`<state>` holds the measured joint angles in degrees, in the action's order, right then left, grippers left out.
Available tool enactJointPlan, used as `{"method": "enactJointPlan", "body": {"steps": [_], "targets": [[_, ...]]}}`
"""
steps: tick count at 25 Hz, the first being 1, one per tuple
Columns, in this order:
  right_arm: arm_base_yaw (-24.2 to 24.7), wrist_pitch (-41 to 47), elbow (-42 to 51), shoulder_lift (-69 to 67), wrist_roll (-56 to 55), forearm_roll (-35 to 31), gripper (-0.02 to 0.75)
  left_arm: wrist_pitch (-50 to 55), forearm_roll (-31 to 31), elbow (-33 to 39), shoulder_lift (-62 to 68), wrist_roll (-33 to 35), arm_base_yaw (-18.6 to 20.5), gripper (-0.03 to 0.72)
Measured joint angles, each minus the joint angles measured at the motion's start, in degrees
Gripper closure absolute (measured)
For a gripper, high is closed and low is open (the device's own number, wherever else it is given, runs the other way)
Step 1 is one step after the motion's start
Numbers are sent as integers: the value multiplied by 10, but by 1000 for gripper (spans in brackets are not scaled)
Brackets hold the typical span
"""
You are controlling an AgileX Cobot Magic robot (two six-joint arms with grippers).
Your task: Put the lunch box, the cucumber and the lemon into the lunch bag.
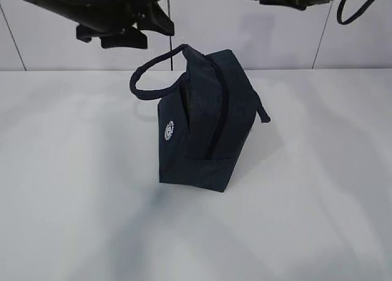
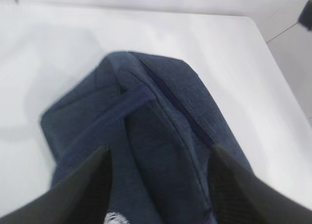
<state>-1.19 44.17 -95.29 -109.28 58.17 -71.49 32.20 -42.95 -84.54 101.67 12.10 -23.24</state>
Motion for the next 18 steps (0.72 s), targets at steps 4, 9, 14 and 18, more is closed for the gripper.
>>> {"method": "enactJointPlan", "body": {"steps": [4,9,14,18], "targets": [[0,-31,-5,54,-1,10,441,31,83,0,-55,0,12,257],[0,-16,-98,120,-48,123,442,81,171,0,-115,0,20,257],[-3,97,-230,163,-165,329,442,127,214,0,-158,1,22,260],[-46,196,-285,198,-247,577,442,172,269,0,-207,-7,22,272]]}}
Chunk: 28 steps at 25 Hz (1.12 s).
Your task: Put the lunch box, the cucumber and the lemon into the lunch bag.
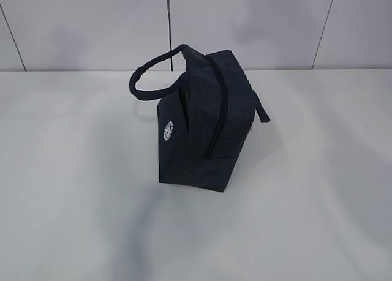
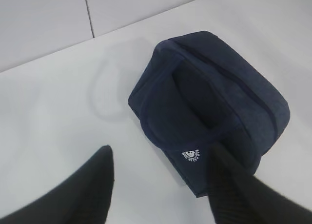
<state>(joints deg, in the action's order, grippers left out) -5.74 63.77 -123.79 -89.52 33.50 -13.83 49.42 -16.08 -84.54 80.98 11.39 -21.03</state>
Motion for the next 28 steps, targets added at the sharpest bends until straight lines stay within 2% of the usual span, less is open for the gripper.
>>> {"method": "enactJointPlan", "body": {"steps": [2,4,8,11,18,23,28], "targets": [[-29,41,-4,22,-40,74,442,8,9,0,-22,-2,0,272],[-49,63,-5,41,-64,104,442,16,15,0,-49,-7,0,272],[-66,71,7,94,-88,88,442,41,23,0,-105,-26,0,272],[-66,71,57,151,-98,65,458,51,23,18,-156,-40,0,274],[-66,20,316,355,-123,8,477,66,23,151,-324,-51,0,280],[-66,-27,516,539,-146,-5,477,82,24,258,-488,-52,0,282],[-67,-32,644,678,-165,-5,480,112,31,333,-616,-52,0,282]]}}
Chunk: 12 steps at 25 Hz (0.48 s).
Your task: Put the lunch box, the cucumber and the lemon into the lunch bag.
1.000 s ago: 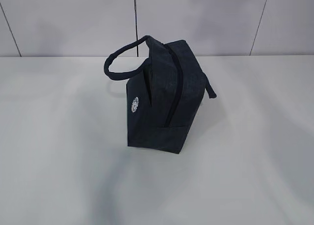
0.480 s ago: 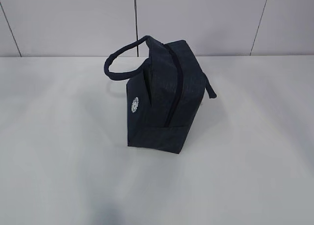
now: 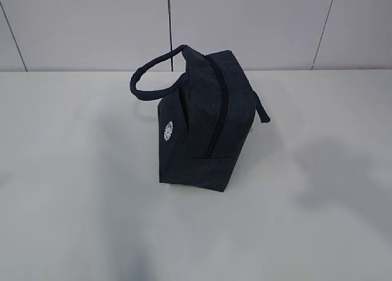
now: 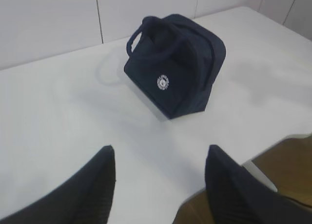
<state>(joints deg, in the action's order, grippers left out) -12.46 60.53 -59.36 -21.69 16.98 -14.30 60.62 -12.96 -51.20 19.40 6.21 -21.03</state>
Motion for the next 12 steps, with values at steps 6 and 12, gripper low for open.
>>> {"method": "enactJointPlan", "body": {"steps": [6,12], "targets": [[0,43,97,113,-18,0,479,70,20,51,-95,0,0,282],[0,102,187,182,-19,7,451,115,49,98,-174,0,0,284]]}}
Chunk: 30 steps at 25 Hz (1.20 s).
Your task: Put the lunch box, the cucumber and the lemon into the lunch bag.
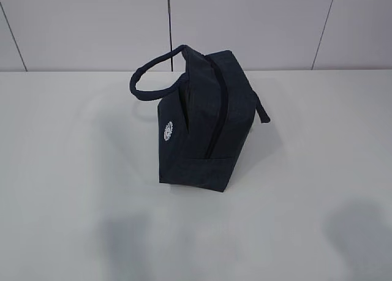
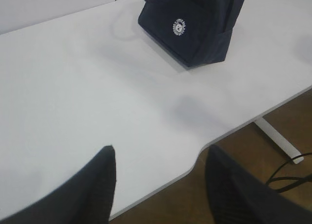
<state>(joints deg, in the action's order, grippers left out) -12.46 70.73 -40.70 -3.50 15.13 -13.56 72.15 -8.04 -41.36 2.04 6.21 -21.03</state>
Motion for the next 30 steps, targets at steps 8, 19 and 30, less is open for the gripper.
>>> {"method": "enactJointPlan", "body": {"steps": [8,19,30], "targets": [[0,20,99,44,-4,49,449,9,32,62,-13,0,0,284],[0,-37,122,44,-8,53,449,-54,38,107,-13,0,0,290],[0,-38,123,44,-11,54,449,-82,45,122,-13,0,0,338]]}}
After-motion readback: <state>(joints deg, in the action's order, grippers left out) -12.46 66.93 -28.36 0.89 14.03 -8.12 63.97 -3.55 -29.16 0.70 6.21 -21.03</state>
